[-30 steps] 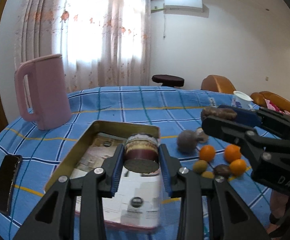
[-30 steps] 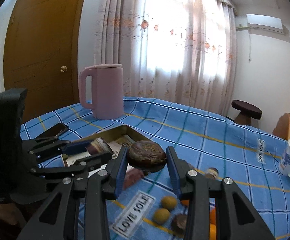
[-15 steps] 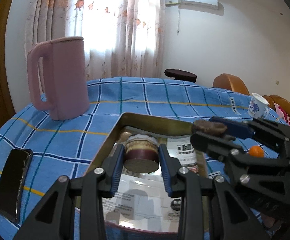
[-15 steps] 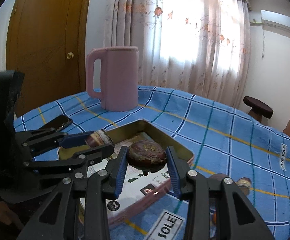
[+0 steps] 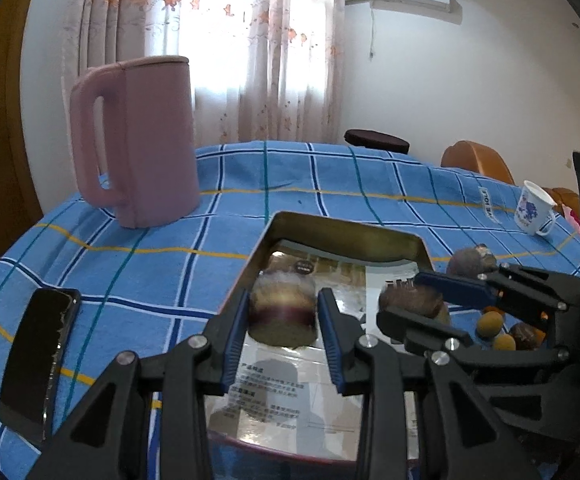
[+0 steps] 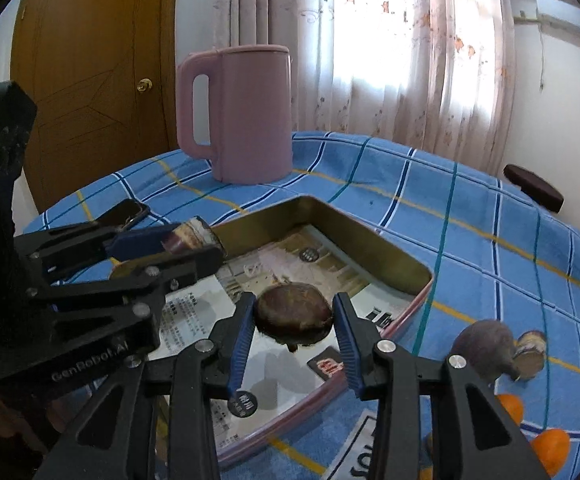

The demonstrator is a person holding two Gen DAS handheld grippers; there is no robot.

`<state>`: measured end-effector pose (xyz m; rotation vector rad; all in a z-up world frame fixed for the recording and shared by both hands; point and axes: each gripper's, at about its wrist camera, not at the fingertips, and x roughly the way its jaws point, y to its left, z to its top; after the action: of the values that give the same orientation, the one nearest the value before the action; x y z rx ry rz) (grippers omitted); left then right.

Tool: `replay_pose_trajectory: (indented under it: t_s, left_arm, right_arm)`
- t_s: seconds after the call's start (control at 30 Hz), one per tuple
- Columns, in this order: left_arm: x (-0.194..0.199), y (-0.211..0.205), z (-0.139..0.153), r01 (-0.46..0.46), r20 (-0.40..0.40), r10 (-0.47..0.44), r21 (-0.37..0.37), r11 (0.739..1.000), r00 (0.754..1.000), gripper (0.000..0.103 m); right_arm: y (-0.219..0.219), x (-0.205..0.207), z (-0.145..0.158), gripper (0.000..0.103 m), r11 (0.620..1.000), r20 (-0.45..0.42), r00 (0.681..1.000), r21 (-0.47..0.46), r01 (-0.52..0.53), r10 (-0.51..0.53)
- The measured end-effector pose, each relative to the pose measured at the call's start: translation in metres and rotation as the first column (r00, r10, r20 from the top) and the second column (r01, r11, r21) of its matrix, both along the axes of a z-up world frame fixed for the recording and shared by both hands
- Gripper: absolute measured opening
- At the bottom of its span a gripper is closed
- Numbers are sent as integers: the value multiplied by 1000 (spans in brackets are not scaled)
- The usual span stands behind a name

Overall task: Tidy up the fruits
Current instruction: 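Carry the jar and dark brown fruit into the pink tin and open both grippers, then grasp a yellow-brown kiwi with the left gripper while the right moves to an orange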

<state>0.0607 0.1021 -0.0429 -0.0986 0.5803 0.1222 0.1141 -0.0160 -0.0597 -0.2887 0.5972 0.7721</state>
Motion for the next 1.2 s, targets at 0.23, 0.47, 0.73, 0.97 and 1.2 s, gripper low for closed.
replay_pose_trajectory:
  t_s: [0.23,0.47,0.73,0.97,1.2]
  left_arm:
    - [-26,-7,14,-18,92,20,-22,1000,996,89]
    - [-39,-52,24,80,138,-78,-7,997,987,96]
    - [-29,-110,12,192,81,-193,13,981,978,96]
    - [-20,-143,0,257,18,-258,44,966,966,92]
    - [-6,-166,-11,324,-60,-321,58,944,945,72]
  right_arm:
    - [-39,-20,14,62,999,45,998,36,37,-39]
    - [-134,-51,16,63,977,106,972,43,208,-211]
    - [-202,-37,-4,63,922,1,923,37,385,-385]
    - [-200,-23,-14,60,933,-78,931,26,359,-356]
    - [-196,-16,-25,50,948,-156,936,-3,319,-316]
